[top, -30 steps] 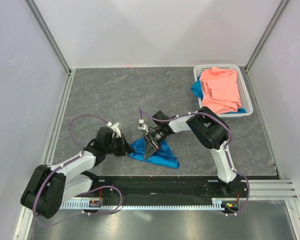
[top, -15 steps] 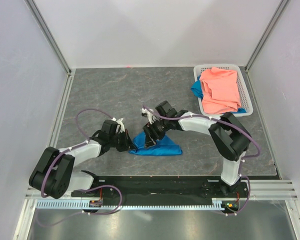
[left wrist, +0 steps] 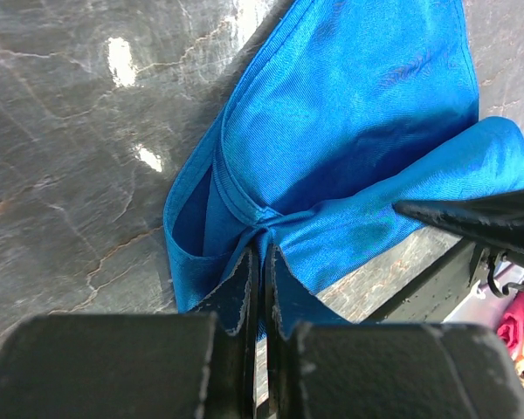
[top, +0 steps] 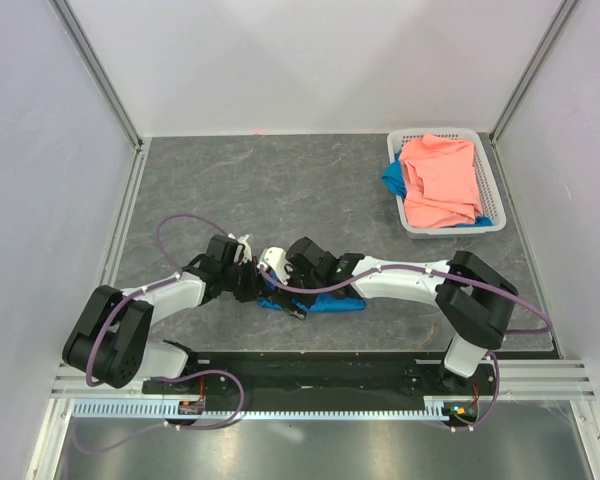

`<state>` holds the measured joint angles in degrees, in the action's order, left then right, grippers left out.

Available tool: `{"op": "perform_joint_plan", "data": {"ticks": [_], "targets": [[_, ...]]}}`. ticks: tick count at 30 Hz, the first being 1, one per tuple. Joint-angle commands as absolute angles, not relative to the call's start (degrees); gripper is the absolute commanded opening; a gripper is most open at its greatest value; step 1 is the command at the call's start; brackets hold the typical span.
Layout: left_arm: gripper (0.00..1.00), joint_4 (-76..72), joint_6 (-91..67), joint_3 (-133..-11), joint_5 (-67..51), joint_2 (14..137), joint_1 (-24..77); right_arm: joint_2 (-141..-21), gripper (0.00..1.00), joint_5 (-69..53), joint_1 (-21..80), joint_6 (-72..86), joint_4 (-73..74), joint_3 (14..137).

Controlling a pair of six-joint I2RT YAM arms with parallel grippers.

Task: Fold the napkin, place the utensils inside, and roll it up
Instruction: Roll the napkin with the utensil

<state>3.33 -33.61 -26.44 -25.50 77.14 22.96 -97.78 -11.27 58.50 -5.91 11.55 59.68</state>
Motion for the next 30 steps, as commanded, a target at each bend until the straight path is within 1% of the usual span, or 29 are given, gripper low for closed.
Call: {"op": "perform_joint_plan", "data": {"ticks": [1,6,9,12,13,14,16,17,20,23,30], "targets": [[0.02,6.85,-32.43,-27.25,-25.31,78.05,23.11,-100.02,0.78,-6.06,59.41,-8.52,10.99,59.94],[0.02,7.03,-32.43,-27.33,-25.23,77.78,23.03,-102.48,0.7,-6.94,59.68,-8.96,11.69,60.29],[0.02,7.12,-32.43,-27.42,-25.31,77.78,23.03,-103.27,0.64,-7.3,59.68,-9.05,11.78,60.12],[0.03,6.59,-31.91,-27.68,-25.57,77.78,23.12,-104.24,0.55,-6.95,59.68,-9.14,11.78,59.76],[0.07,6.16,-31.82,-27.77,-25.66,77.61,23.12,-104.5,0.49,-6.86,59.68,-8.97,12.04,59.59],[0.17,6.07,-31.82,-27.95,-25.58,77.0,23.03,-104.94,0.46,-6.59,59.68,-8.7,12.39,59.5],[0.29,5.89,-31.82,-28.47,-24.7,75.94,23.03,-105.29,0.38,-6.5,59.77,-8.18,13.0,59.5],[0.39,6.32,-31.73,-28.65,-24.09,74.72,23.03,-105.47,0.36,-6.68,59.68,-7.91,13.7,59.41],[0.54,9.74,-31.12,-31.02,-19.7,72.87,23.03,-106.08,0.33,-9.22,59.59,-6.86,15.46,59.94],[0.59,12.03,-30.06,-32.69,-17.33,71.81,22.94,-107.83,0.31,-11.77,59.5,-5.8,18.44,61.43],[0.63,12.66,-31.37,-27.7,-12.14,65.49,22.94,-109.25,0.3,-20.2,57.13,-3.78,19.86,62.4]]}}
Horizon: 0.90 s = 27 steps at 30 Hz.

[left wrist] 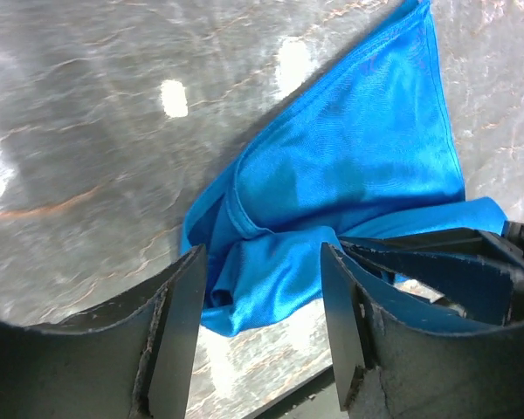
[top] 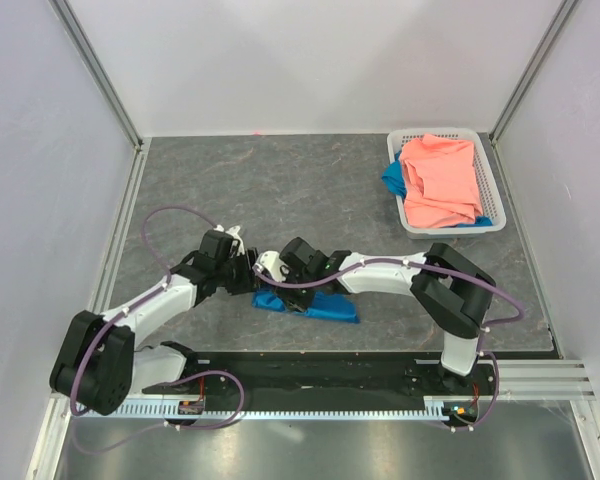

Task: Fold the napkin, place the utensils inside, and roll it up
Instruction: Roll the napkin with the utensil

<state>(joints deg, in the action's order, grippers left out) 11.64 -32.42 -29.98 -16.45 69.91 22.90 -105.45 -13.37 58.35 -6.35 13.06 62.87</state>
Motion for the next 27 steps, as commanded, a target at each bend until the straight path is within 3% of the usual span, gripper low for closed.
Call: {"op": "perform_joint_plan", "data": {"ticks": [1,12,19,27], "targets": [[0.63,12.74,-31.55,-27.16,-11.52,63.48,23.03,-109.51,0.3,-21.69,56.78,-3.69,20.21,62.58],[0.76,10.11,-33.13,-20.4,-11.33,50.8,23.03,-114.87,0.29,-39.26,50.1,-3.43,25.05,67.32],[0.77,7.56,-32.87,-19.25,-14.59,53.08,22.94,-119.61,0.29,-49.38,45.97,-2.9,26.54,69.95],[0.74,2.11,-33.57,-18.81,-18.98,59.5,23.03,-124.98,0.29,-51.24,44.3,-3.08,28.3,72.6]]}}
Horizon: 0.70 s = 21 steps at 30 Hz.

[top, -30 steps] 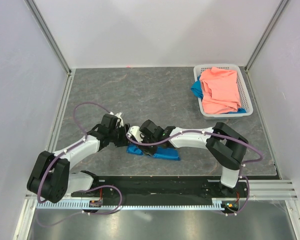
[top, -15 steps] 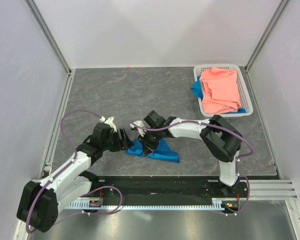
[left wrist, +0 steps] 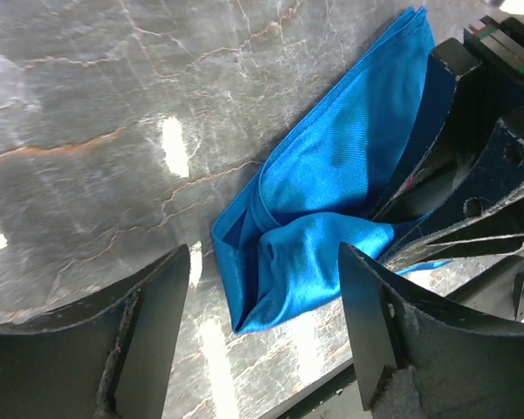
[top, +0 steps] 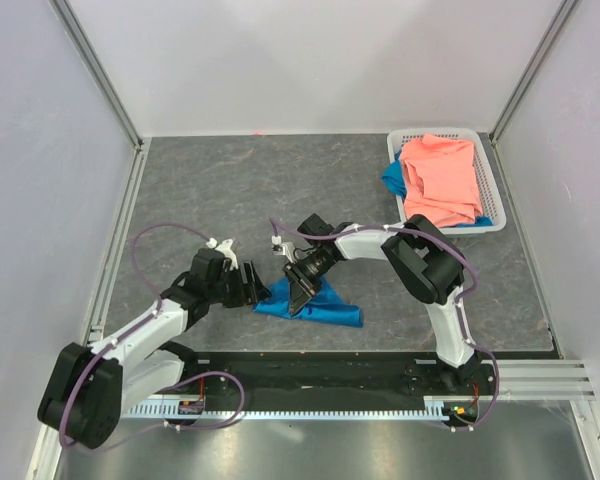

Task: Fold the napkin, place the utensils inside, and roll it up
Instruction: Roll the napkin with the utensil

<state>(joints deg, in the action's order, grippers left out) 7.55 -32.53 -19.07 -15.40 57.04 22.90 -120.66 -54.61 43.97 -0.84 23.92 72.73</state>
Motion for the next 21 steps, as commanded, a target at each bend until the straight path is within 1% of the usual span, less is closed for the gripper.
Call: {"op": "perform_joint_plan", "data": {"ticks": [1,3,6,7,9,10,12,13,16,17,18,21], "targets": [[0.72,0.98,-33.84,-18.63,-19.51,60.72,23.03,-125.42,0.29,-51.24,44.21,-3.08,28.3,72.77],[0.7,0.27,-34.19,-18.28,-20.74,61.78,22.94,-125.77,0.29,-50.98,44.21,-3.25,28.48,73.04],[0.57,-2.28,-34.54,-17.84,-21.44,63.28,22.94,-126.3,0.29,-50.89,44.03,-3.52,28.83,73.48],[0.47,-2.29,-34.54,-17.93,-21.62,63.54,22.94,-126.21,0.29,-50.8,43.95,-3.6,28.83,73.56],[0.37,-2.29,-34.54,-17.93,-22.41,64.6,23.03,-126.04,0.32,-49.84,43.86,-3.52,28.65,73.74],[0.29,-2.29,-34.54,-17.84,-22.59,64.95,23.03,-125.6,0.33,-49.49,43.6,-3.43,28.74,73.91],[0.2,-1.5,-34.45,-17.75,-22.76,65.3,22.94,-125.07,0.37,-48.52,43.33,-3.25,28.74,74.18],[0.13,-1.15,-34.37,-17.75,-22.85,65.3,23.03,-124.29,0.39,-48.08,43.16,-3.16,28.65,74.44],[0.03,-0.35,-34.01,-18.02,-22.41,65.04,23.03,-121.66,0.47,-45.8,42.89,-2.73,28.74,75.06],[0.02,1.48,-33.84,-18.37,-22.15,65.04,22.94,-120.86,0.49,-45.1,42.89,-2.64,28.74,75.23],[0.02,1.84,-33.58,-18.54,-21.97,65.21,23.03,-118.85,0.54,-44.22,42.89,-2.64,28.65,75.32],[0.02,3.59,-33.31,-19.6,-21.36,65.48,23.03,-113.58,0.65,-40.88,42.89,-2.55,27.17,74.19]]}}
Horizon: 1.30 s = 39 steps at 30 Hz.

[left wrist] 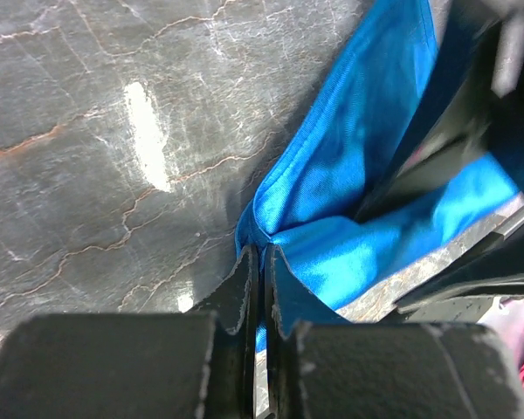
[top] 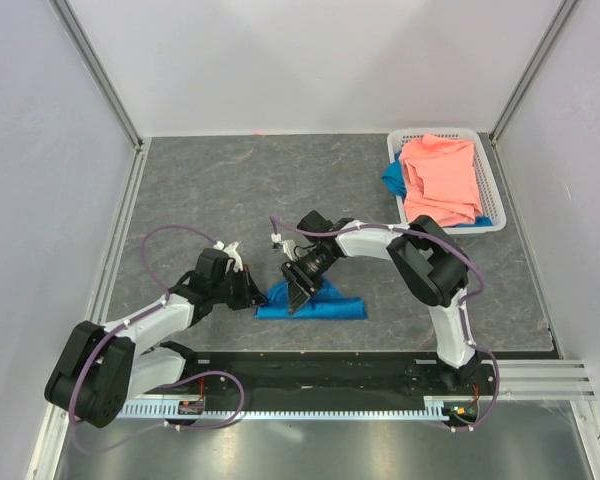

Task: Fold the napkin, place the utensils inside, and roll it up
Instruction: Roll the napkin with the utensil

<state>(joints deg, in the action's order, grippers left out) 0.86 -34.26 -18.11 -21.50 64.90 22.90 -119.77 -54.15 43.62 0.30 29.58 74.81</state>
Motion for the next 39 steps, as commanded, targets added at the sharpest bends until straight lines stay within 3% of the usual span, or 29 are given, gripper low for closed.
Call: {"op": "perform_joint_plan", "data": {"ticks": [1,7,14,26,30,34,37,39], "targets": [[0.02,4.13,-33.31,-20.12,-20.92,65.48,23.03,-111.9,0.66,-38.87,42.98,-2.46,26.38,73.4],[0.02,8.52,-33.84,-22.41,-18.64,66.7,22.94,-98.98,0.78,-21.93,47.71,-4.74,19.78,63.73],[0.02,10.81,-33.66,-25.4,-21.27,70.83,22.41,-92.9,0.81,-3.62,59.32,-7.12,14.51,56.43],[0.02,11.34,-32.52,-27.77,-23.38,73.65,22.15,-98.87,0.8,0.44,62.58,-10.81,13.88,57.48],[0.02,11.51,-31.99,-28.56,-24.08,74.97,22.15,-101.33,0.74,-1.48,62.58,-11.6,15.38,58.88],[0.02,11.08,-31.29,-29.35,-24.7,75.67,22.15,-102.92,0.5,-3.6,62.67,-10.99,16.96,59.5],[0.16,10.9,-30.94,-30.41,-24.0,75.59,22.06,-103.18,0.37,-5.0,62.32,-9.94,18.89,59.76],[0.35,11.07,-30.5,-31.2,-22.33,74.8,21.97,-103.27,0.34,-7.11,61.79,-9.41,20.03,59.77]]}}
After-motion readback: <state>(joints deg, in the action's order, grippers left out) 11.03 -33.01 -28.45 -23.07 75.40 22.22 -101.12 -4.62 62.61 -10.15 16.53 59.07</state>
